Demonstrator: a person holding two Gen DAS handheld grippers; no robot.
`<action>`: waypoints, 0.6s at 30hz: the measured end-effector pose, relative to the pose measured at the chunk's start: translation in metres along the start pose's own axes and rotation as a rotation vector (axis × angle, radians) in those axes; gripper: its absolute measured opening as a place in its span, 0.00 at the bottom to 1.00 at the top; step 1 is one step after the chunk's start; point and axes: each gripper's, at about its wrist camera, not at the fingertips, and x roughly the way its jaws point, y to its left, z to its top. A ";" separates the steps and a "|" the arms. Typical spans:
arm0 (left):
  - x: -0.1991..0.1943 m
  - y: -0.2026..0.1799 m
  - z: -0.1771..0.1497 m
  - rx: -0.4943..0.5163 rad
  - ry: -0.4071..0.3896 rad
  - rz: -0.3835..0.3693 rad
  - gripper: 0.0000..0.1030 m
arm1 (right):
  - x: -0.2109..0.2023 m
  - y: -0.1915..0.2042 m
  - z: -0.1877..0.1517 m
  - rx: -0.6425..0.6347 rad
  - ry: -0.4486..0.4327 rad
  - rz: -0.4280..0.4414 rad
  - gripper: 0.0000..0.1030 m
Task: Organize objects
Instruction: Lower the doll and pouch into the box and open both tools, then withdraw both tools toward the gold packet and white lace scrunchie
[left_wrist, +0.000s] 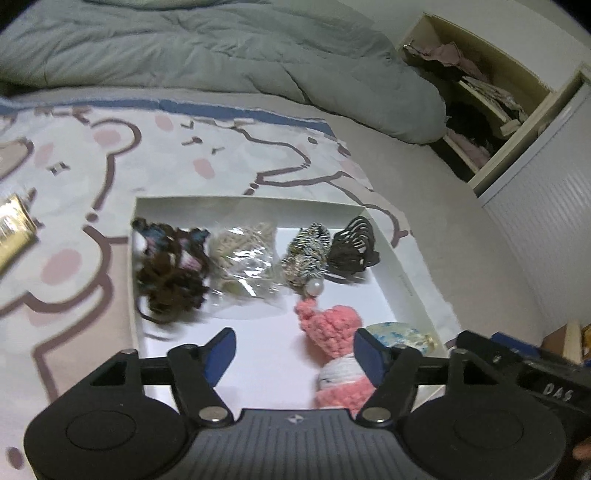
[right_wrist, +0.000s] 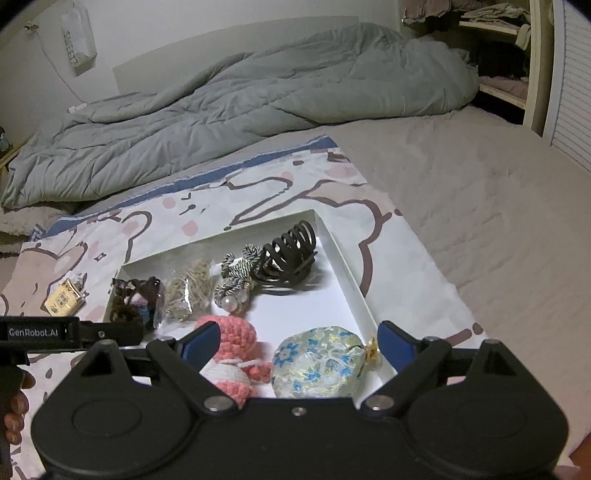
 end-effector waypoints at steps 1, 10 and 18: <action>-0.003 0.000 0.000 0.012 -0.005 0.011 0.76 | -0.002 0.002 0.000 -0.002 -0.003 0.001 0.91; -0.030 0.006 0.004 0.088 -0.046 0.087 0.99 | -0.019 0.014 0.002 -0.022 -0.030 -0.012 0.96; -0.047 0.017 0.008 0.123 -0.083 0.145 1.00 | -0.027 0.028 0.003 -0.043 -0.053 -0.023 1.00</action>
